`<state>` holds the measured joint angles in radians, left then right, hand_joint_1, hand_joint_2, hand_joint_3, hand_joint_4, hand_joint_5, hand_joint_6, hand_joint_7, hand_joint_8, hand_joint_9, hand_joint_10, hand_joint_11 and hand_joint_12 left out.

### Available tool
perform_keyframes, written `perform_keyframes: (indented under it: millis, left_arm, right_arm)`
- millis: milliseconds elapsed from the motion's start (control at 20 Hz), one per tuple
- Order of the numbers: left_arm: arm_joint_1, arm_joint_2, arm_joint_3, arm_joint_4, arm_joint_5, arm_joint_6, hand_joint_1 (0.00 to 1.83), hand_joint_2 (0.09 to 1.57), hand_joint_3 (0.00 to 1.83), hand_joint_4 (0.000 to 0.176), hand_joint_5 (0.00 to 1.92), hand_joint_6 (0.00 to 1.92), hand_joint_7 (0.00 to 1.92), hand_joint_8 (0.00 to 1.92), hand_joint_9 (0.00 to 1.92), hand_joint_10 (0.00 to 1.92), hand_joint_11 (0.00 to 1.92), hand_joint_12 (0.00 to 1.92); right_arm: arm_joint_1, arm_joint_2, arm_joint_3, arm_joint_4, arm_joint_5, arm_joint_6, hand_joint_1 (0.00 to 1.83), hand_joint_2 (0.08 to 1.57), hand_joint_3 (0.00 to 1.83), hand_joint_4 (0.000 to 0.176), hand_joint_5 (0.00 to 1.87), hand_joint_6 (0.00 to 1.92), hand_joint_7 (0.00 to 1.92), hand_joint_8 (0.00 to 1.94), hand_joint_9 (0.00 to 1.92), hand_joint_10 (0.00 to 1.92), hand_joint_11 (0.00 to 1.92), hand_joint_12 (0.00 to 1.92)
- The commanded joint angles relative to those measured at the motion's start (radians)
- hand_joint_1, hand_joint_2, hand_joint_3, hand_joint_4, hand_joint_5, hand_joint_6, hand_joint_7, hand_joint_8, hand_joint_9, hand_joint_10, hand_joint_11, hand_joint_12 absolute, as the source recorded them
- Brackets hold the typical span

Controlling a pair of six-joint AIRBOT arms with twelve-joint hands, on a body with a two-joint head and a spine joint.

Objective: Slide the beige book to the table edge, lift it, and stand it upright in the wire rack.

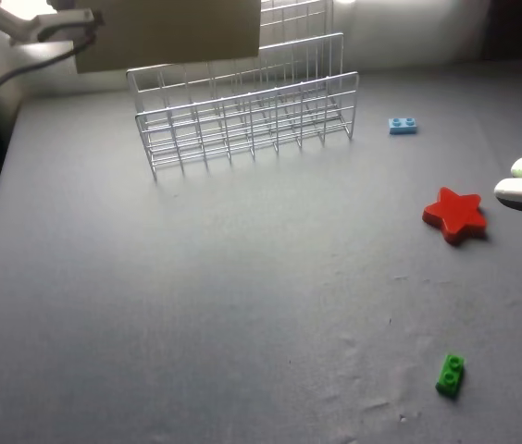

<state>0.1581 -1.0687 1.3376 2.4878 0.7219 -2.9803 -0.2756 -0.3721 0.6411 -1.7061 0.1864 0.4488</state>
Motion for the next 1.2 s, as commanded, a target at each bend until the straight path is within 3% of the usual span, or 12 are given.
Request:
perform_keyframes:
  millis: [0, 200, 300, 550, 900, 1150]
  left_arm:
    - [-0.007, 0.003, 0.008, 0.061, 0.139, -0.027, 1.20, 1.19, 0.00, 0.000, 0.75, 1.25, 0.94, 1.17, 0.89, 0.67, 0.45, 1.31]
    - [0.023, -0.027, 0.034, 0.123, 0.190, -0.037, 1.20, 1.19, 0.00, 0.000, 0.75, 1.25, 0.93, 1.18, 0.89, 0.67, 0.44, 1.34]
    - [0.041, -0.040, 0.042, 0.127, 0.202, -0.037, 1.21, 1.17, 0.00, 0.000, 0.79, 1.20, 0.97, 1.11, 0.91, 0.66, 0.47, 1.35]
    - [0.085, -0.074, 0.082, 0.126, 0.278, -0.037, 1.19, 1.19, 0.00, 0.000, 0.75, 1.25, 0.92, 1.19, 0.89, 0.67, 0.43, 1.35]
    - [0.089, -0.119, 0.150, 0.129, 0.292, -0.037, 1.20, 1.18, 0.00, 0.000, 0.77, 1.22, 0.96, 1.12, 0.92, 0.60, 0.47, 1.31]
    - [0.094, -0.138, 0.164, 0.141, 0.299, -0.037, 1.19, 1.20, 0.00, 0.000, 0.74, 1.27, 0.92, 1.19, 0.88, 0.60, 0.43, 1.33]
  right_arm:
    - [0.015, 0.005, -0.002, 0.019, -0.010, -0.001, 0.00, 1.13, 0.00, 0.000, 0.00, 0.00, 0.00, 0.00, 0.00, 0.00, 0.00, 0.00]
    - [0.015, 0.005, -0.002, 0.019, -0.010, -0.001, 0.00, 1.14, 0.00, 0.000, 0.00, 0.00, 0.00, 0.00, 0.00, 0.00, 0.00, 0.00]
    - [0.015, 0.005, -0.002, 0.019, -0.010, -0.003, 0.00, 1.13, 0.00, 0.000, 0.00, 0.00, 0.00, 0.00, 0.00, 0.00, 0.00, 0.00]
    - [0.016, 0.005, -0.002, 0.019, -0.006, -0.004, 0.00, 1.14, 0.00, 0.000, 0.01, 0.00, 0.01, 0.01, 0.00, 0.00, 0.00, 0.00]
    - [0.016, 0.005, -0.002, 0.019, -0.002, -0.007, 0.00, 1.13, 0.00, 0.000, 0.00, 0.00, 0.00, 0.00, 0.00, 0.00, 0.00, 0.00]
    - [0.016, 0.005, -0.002, 0.019, -0.002, -0.010, 0.00, 1.14, 0.00, 0.000, 0.00, 0.00, 0.00, 0.00, 0.00, 0.00, 0.00, 0.00]
